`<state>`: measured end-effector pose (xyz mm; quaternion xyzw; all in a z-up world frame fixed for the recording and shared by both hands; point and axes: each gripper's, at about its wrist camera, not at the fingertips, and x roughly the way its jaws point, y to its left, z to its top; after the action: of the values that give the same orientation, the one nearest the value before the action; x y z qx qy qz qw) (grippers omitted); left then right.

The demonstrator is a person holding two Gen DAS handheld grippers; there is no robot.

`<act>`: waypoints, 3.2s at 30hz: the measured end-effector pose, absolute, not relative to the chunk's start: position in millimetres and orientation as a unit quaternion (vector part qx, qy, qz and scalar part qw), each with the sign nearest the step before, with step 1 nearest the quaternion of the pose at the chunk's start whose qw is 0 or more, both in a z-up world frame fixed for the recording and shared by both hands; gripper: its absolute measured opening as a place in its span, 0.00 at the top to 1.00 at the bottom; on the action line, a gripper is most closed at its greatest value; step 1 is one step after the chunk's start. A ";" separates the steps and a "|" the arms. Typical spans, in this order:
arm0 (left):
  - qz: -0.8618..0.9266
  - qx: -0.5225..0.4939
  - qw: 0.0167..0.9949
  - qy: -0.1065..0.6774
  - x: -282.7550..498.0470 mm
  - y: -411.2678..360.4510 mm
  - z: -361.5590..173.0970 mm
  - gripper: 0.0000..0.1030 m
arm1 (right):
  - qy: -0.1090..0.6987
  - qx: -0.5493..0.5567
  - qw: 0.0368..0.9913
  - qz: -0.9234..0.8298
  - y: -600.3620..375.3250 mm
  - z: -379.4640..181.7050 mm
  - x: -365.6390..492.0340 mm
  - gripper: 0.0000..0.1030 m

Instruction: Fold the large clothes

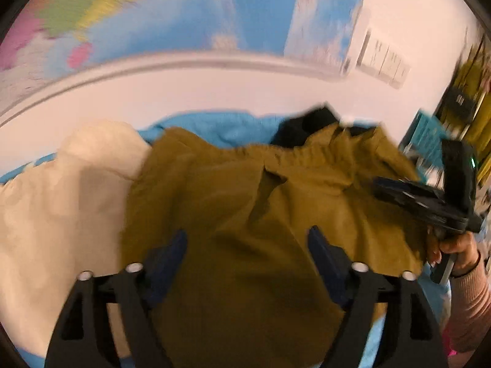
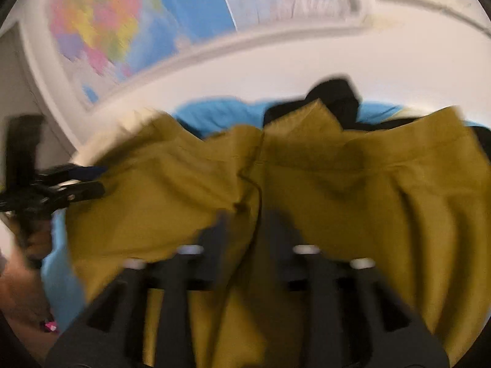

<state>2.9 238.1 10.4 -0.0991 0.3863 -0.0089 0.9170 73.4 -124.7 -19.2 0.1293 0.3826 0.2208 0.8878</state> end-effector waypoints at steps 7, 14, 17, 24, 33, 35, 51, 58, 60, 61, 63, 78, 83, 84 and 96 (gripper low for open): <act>0.022 -0.141 0.926 0.349 -70.3 271.0 1.1 0.08 | 0.360 0.176 0.908 0.123 -228.1 -14.9 -32.2 0.19; -0.025 -0.135 0.917 0.375 -57.2 237.7 -33.4 0.11 | 0.426 0.212 0.869 0.137 -235.0 -74.1 -44.0 0.34; -0.008 -0.108 0.916 0.386 -49.6 217.9 -39.2 0.53 | 0.422 0.212 0.870 0.140 -238.4 -69.2 -41.3 0.68; -0.069 -0.222 0.891 0.391 -98.3 243.9 -1.3 0.75 | 0.319 0.220 0.906 0.170 -277.3 27.9 -99.3 0.92; -0.062 -0.223 0.839 0.492 -123.7 228.4 -61.4 0.50 | 0.464 0.186 0.861 0.092 -281.7 -45.3 -104.3 0.87; -0.032 -0.175 0.862 0.475 -127.3 220.9 -44.2 0.40 | 0.444 0.185 0.874 0.061 -285.1 -32.5 -105.1 0.68; -0.031 -0.031 0.883 0.468 -29.6 164.3 -38.5 0.40 | 0.473 0.094 0.867 0.129 -193.0 -53.3 15.5 0.67; -0.041 -0.064 0.891 0.448 -7.2 167.4 -18.0 0.98 | 0.376 0.103 0.916 0.096 -207.8 -2.5 10.7 0.99; -0.027 -0.062 0.901 0.429 -2.2 169.8 -8.1 0.98 | 0.328 0.114 0.934 0.080 -215.7 19.3 5.5 0.99; -0.023 -0.068 0.905 0.420 0.8 174.5 -3.6 0.98 | 0.311 0.117 0.940 0.073 -218.4 26.2 3.7 0.99; -0.020 -0.080 0.904 0.420 6.5 181.5 -4.0 0.98 | 0.322 0.114 0.937 0.072 -215.4 16.0 10.9 0.99; 0.028 -0.048 0.908 0.415 -17.1 170.3 -25.6 0.46 | 0.367 0.127 0.917 0.088 -197.1 -10.8 1.4 0.51; 0.037 -0.024 0.916 0.398 -28.0 157.9 -17.9 0.45 | 0.355 0.111 0.916 0.149 -164.5 4.1 -16.6 0.51; 0.039 -0.021 0.917 0.395 -29.7 156.4 -16.4 0.45 | 0.354 0.102 0.917 0.155 -156.7 4.9 -19.1 0.51; 0.031 -0.024 0.912 0.409 -32.3 154.7 -26.3 0.38 | 0.429 0.063 0.889 0.147 -115.1 -52.4 19.5 0.55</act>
<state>-32.3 154.7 -26.3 -0.0241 0.4090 0.0308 0.9117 19.5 -115.1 -52.4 0.0633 0.4287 0.1474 0.8891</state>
